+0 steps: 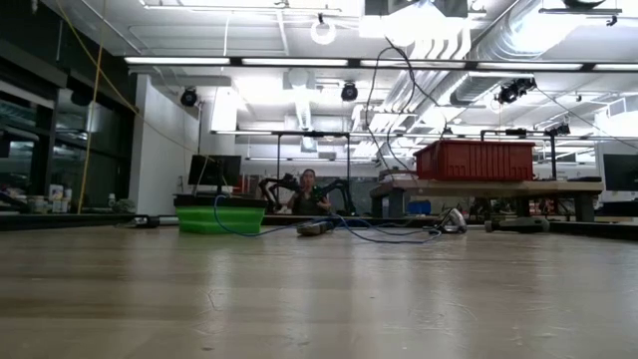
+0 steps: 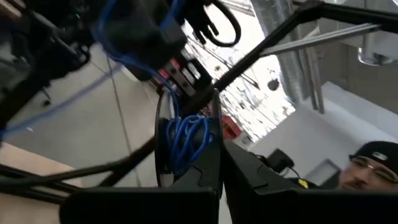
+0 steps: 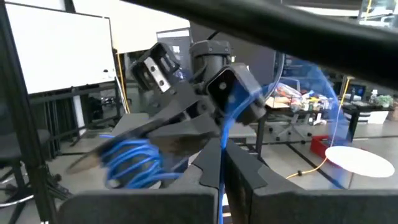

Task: Coil cords
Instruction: Coil the blue wire onto the spool

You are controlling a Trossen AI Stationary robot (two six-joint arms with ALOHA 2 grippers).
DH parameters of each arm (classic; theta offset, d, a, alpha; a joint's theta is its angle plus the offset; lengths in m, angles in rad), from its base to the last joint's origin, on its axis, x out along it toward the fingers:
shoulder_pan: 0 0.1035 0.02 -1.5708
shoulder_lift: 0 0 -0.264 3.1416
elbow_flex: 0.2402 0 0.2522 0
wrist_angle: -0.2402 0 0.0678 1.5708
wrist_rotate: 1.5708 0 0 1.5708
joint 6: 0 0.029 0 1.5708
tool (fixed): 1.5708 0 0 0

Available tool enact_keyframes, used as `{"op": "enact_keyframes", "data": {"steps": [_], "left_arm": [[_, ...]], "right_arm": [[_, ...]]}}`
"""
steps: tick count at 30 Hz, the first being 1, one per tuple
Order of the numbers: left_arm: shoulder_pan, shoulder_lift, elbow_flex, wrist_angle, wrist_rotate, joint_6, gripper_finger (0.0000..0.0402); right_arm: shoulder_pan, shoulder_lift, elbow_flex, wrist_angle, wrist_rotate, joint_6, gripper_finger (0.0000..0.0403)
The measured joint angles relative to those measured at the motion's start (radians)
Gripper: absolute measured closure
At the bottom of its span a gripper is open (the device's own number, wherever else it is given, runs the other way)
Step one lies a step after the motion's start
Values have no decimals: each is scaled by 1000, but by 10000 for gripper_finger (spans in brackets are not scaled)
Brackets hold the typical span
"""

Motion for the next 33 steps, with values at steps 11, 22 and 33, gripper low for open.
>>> {"op": "enact_keyframes", "data": {"steps": [11,22,33], "left_arm": [[-15,13,0,70,3,-32,401],[-14,16,0,130,56,-98,401],[-94,64,0,150,138,-246,401]], "right_arm": [[0,-15,0,8,-18,-30,403],[0,-21,0,42,-145,-38,403],[-68,-9,0,174,-225,0,403]]}}
